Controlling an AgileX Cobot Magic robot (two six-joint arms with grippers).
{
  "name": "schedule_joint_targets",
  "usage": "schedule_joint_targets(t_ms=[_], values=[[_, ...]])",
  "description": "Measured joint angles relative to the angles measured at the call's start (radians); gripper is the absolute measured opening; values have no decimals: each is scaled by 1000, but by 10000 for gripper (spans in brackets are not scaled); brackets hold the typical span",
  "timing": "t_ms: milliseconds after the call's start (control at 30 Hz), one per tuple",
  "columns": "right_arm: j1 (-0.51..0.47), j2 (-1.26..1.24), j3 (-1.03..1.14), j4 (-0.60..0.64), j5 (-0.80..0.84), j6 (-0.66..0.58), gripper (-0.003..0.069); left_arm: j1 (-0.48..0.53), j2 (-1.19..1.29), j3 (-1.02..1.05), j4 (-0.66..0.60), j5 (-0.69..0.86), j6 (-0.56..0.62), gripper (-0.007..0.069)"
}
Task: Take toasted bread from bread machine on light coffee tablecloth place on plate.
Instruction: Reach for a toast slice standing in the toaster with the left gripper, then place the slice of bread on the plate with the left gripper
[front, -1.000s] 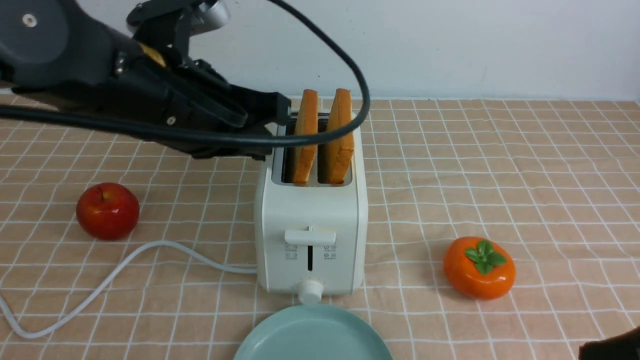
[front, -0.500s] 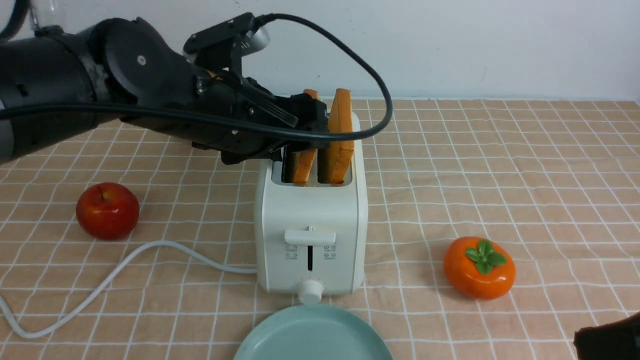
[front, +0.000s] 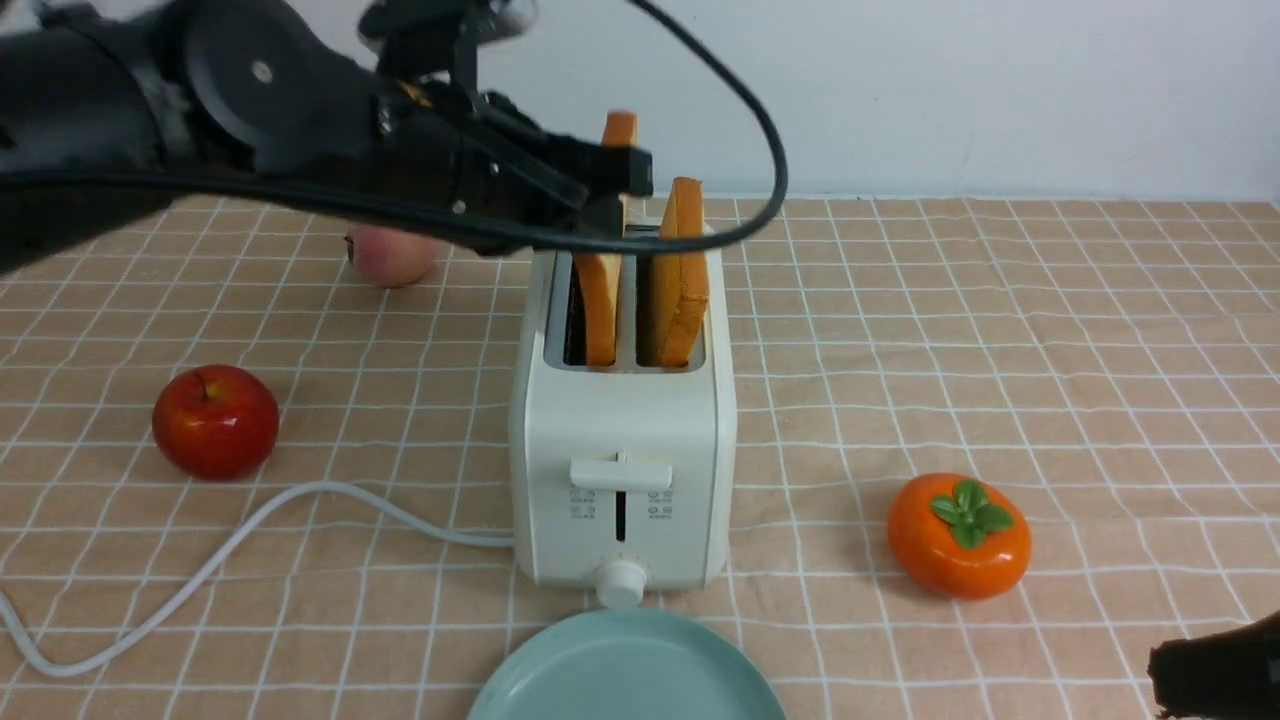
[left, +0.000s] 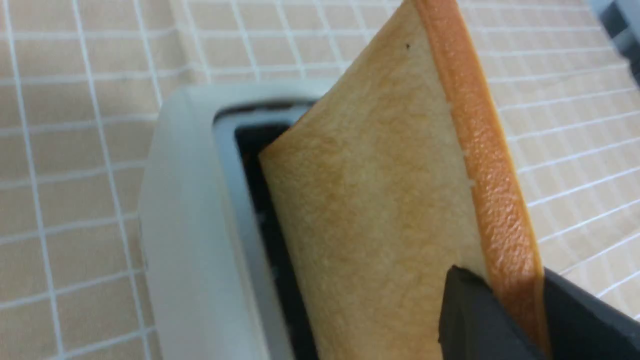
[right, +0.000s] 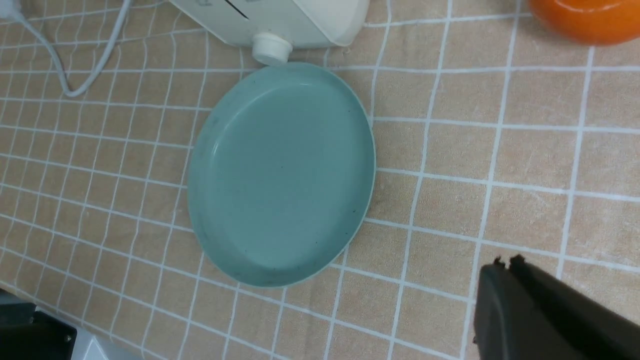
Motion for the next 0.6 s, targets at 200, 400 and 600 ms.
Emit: schedule_joint_targets(t_ms=[200,400,600], values=[[0,0,0,0,-2,-38,1,0,-228,-40,0,117,0,103],[0,0,0,3,-2,-41,6,0,-366,92,-71,414,-30,102],[0,0,0,3,-9,-46,12,0,-389,438,-286,306,87,102]])
